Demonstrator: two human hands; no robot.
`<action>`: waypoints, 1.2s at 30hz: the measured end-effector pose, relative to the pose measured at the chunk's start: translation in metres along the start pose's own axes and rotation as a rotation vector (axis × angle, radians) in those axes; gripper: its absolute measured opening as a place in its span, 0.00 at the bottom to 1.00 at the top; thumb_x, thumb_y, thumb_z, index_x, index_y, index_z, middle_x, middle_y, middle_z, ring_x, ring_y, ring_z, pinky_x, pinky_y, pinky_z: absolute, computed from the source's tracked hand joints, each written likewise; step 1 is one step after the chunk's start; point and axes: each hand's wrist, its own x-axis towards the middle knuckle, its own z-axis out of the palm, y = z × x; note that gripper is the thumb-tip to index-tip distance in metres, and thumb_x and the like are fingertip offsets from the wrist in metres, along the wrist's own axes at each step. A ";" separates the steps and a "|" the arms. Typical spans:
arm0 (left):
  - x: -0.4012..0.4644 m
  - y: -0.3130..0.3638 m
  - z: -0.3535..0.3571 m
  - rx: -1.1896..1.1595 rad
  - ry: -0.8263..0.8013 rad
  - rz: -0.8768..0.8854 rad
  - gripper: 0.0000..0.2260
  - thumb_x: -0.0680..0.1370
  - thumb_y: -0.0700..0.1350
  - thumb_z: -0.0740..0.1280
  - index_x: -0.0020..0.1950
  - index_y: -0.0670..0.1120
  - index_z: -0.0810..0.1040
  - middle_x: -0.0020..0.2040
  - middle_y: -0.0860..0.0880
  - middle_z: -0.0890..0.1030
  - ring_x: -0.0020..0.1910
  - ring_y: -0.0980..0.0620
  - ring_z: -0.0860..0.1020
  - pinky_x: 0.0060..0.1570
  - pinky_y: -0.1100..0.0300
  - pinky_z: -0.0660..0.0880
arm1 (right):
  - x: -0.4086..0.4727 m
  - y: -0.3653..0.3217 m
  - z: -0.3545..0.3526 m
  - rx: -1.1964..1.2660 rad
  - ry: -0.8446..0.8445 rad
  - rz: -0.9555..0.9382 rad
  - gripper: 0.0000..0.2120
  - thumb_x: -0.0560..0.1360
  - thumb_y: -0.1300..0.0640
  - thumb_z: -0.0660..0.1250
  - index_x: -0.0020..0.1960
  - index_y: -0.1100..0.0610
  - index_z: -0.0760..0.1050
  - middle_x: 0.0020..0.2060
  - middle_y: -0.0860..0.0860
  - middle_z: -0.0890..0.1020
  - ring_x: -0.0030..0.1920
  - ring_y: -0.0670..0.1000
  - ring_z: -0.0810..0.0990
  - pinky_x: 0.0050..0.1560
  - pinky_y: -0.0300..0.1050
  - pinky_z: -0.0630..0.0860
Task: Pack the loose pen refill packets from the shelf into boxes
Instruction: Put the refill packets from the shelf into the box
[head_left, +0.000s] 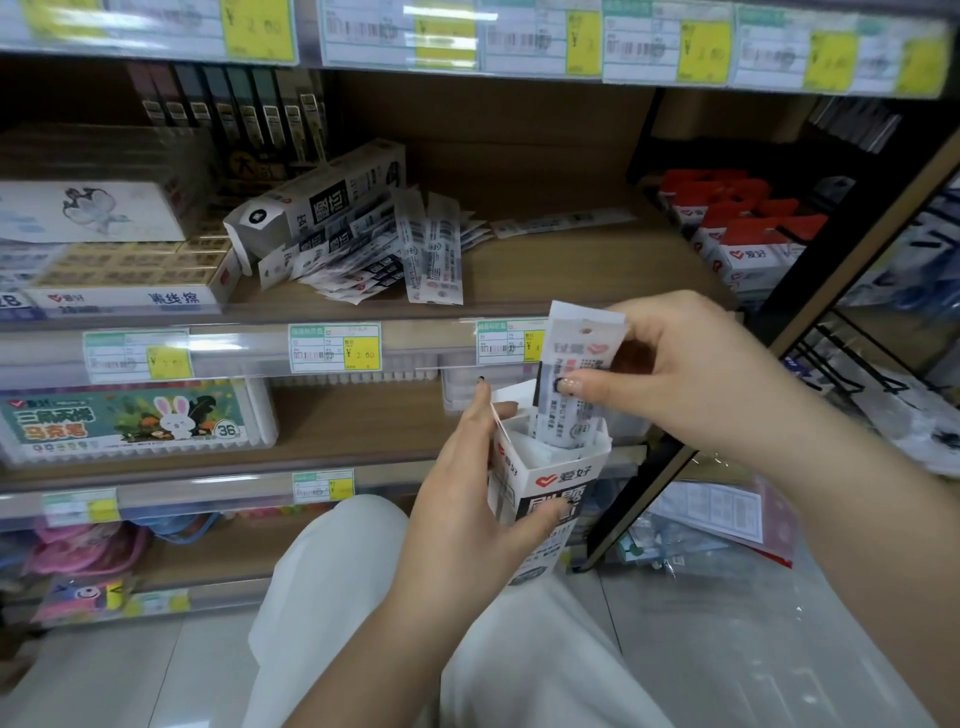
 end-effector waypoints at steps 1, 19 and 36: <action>0.000 0.000 0.000 -0.001 0.000 0.000 0.42 0.65 0.52 0.73 0.73 0.62 0.53 0.64 0.69 0.69 0.64 0.68 0.68 0.60 0.66 0.70 | 0.001 0.001 0.002 -0.015 -0.012 0.008 0.03 0.69 0.54 0.72 0.40 0.53 0.81 0.35 0.50 0.83 0.36 0.48 0.80 0.39 0.47 0.75; 0.000 0.002 -0.001 0.041 -0.009 0.030 0.38 0.67 0.50 0.73 0.74 0.54 0.60 0.68 0.59 0.71 0.66 0.62 0.69 0.61 0.58 0.72 | 0.005 -0.009 0.017 -0.428 -0.187 -0.100 0.12 0.71 0.47 0.68 0.44 0.57 0.79 0.46 0.41 0.69 0.50 0.42 0.65 0.45 0.35 0.60; 0.000 0.003 -0.003 0.104 -0.010 0.002 0.41 0.67 0.48 0.76 0.75 0.52 0.58 0.66 0.70 0.66 0.65 0.63 0.69 0.61 0.65 0.69 | 0.009 0.000 0.013 -0.405 -0.393 0.149 0.16 0.68 0.48 0.72 0.44 0.61 0.79 0.52 0.57 0.80 0.48 0.56 0.79 0.50 0.53 0.76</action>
